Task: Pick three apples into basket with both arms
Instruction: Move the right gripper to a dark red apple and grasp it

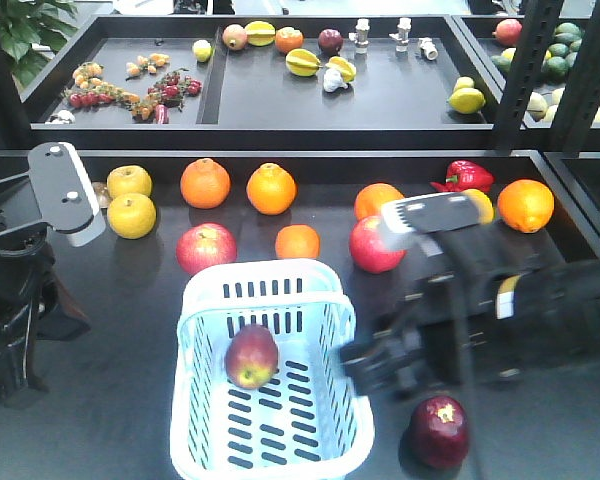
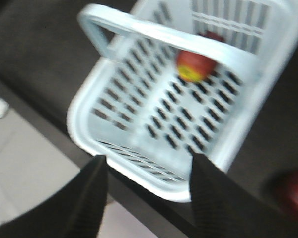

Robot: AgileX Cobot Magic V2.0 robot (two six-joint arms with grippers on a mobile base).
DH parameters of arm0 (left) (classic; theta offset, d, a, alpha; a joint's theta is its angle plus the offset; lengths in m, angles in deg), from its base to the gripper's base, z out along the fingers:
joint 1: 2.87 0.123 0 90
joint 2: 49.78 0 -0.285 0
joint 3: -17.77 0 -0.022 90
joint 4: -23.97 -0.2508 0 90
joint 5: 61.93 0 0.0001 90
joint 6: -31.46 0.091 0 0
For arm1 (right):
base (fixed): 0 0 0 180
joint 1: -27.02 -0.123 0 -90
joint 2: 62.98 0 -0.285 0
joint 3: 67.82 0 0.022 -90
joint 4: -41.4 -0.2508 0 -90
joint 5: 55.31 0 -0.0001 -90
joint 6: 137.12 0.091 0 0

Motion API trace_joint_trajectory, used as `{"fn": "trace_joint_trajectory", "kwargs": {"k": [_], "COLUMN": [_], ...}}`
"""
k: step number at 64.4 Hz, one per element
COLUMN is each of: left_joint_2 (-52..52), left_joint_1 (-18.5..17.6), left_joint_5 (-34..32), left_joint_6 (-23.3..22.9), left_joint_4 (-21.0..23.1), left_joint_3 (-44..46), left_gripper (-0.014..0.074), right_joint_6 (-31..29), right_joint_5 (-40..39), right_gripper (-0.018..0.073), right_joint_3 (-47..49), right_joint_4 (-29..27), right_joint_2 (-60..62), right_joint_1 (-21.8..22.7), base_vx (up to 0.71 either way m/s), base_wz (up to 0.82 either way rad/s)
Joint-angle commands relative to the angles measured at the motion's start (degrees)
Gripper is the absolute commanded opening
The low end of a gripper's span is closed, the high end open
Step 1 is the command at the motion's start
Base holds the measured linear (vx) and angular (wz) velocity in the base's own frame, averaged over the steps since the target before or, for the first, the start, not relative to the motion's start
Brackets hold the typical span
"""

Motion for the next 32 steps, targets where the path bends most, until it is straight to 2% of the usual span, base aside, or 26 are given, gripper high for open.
{"fn": "trace_joint_trajectory", "kwargs": {"k": [1,12,20,32], "left_joint_2": [1.46,1.46,1.46,1.46], "left_joint_1": [-0.21,-0.21,-0.21,-0.21], "left_joint_5": [-1.84,-1.84,-1.84,-1.84], "left_joint_6": [-0.12,-0.12,-0.12,-0.12], "left_joint_4": [1.24,1.24,1.24,1.24], "left_joint_3": [1.19,1.19,1.19,1.19], "left_gripper": [-0.0006,-0.0006,-0.0006,-0.0006], "right_joint_6": [0.75,0.79,1.04,0.74], "right_joint_5": [1.73,4.7,4.96,4.63], "right_gripper": [0.0239,0.0152,0.0156,0.0197], "right_joint_3": [1.88,1.58,-0.48,-4.23], "right_joint_4": [3.7,10.04,12.47,12.85], "right_joint_2": [1.7,1.78,0.69,-4.84], "right_joint_1": [3.63,7.3,9.9,13.2], "base_vx": [0.0,0.0,0.0,0.0], "base_wz": [0.0,0.0,0.0,0.0]}}
